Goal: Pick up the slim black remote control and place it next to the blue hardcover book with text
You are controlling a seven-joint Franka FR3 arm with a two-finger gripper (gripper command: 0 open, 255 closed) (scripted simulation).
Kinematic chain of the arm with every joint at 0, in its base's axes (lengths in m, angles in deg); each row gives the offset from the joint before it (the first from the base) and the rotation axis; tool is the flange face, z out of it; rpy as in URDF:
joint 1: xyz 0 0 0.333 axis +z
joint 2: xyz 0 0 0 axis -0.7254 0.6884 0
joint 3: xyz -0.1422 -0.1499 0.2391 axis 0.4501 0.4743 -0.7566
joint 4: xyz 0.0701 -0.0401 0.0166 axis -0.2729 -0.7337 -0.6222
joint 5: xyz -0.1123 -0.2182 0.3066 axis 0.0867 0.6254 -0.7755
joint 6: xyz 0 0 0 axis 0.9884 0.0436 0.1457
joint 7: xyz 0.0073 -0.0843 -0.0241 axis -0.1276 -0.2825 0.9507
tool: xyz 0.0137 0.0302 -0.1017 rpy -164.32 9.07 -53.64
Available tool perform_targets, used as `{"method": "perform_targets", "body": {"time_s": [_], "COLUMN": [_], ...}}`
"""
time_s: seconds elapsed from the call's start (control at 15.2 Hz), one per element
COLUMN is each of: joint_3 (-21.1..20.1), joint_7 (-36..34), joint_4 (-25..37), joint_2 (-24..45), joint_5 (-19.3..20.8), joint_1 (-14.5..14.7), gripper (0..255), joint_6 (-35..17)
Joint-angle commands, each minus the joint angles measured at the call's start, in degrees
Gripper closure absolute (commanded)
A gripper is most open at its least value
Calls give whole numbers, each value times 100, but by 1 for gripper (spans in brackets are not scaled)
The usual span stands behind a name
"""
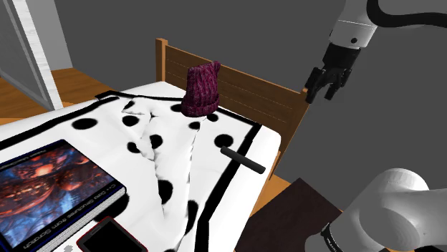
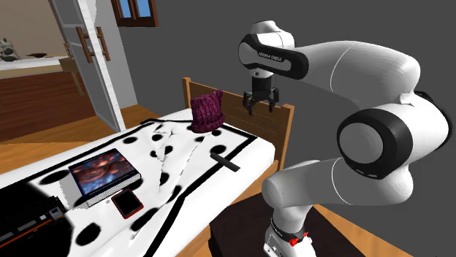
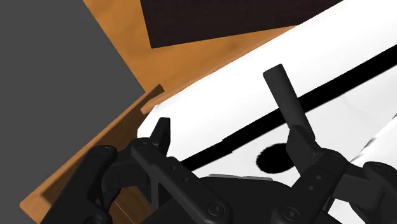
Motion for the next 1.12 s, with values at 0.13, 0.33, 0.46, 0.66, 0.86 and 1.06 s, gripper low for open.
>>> {"method": "perform_targets", "body": {"time_s": [0.13,0.33,0.46,0.66,0.86,1.06], "joint_3": [-28,-73,-106,-160,-221,-287], "joint_7": [79,198,277,393,507,615], "joint_4": [-272,-636,-849,-1122,-1338,-1494], "joint_2": [99,300,471,781,1155,1593], "joint_5": [-18,-43,-59,-79,-96,-104], "joint_1": [103,257,361,516,667,818], "gripper": [0,0,0,0,0,0], "joint_6": [-384,-970,-1367,-1970,-2582,-3196]}}
